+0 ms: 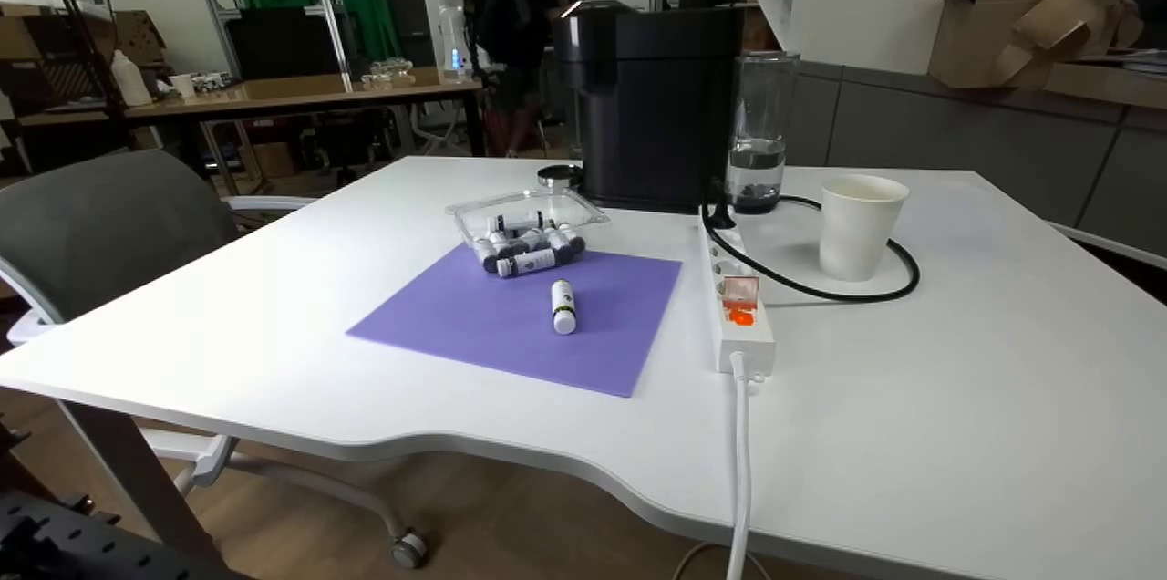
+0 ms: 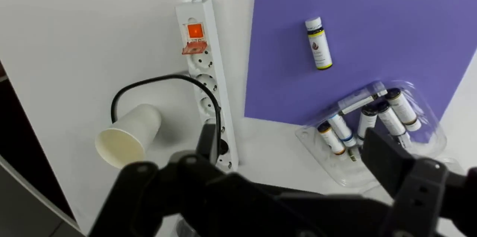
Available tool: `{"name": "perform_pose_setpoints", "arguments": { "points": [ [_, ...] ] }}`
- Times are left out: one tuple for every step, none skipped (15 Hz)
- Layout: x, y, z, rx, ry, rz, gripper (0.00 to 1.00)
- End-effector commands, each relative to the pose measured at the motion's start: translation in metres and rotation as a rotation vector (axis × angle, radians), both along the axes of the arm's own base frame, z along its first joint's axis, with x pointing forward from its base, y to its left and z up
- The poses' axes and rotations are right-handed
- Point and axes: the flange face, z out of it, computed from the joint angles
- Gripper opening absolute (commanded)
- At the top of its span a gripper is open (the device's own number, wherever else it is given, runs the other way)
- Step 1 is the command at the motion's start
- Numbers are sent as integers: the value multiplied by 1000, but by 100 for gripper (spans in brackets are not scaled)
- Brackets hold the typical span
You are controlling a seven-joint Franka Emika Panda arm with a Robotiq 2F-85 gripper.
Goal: Turn off the extension cord switch
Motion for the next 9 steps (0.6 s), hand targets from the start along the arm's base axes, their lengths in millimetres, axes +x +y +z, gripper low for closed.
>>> {"name": "perform_pose_setpoints", "arguments": {
  "points": [
    [-3,-43,-27,67,4,-81,100],
    [-2,-53,-35,86,13,-85,100],
    [0,-62,-43,108,27,-75,100],
    [3,-71,-51,126,41,-62,100],
    [5,-78,-58,142,50,-50,100],
    [8,-86,-65,154,64,-36,100],
    [12,-94,-72,163,78,-26,100],
    [14,-102,-76,170,95,-25,100],
    [15,-108,-73,178,99,-45,100]
  ]
}}
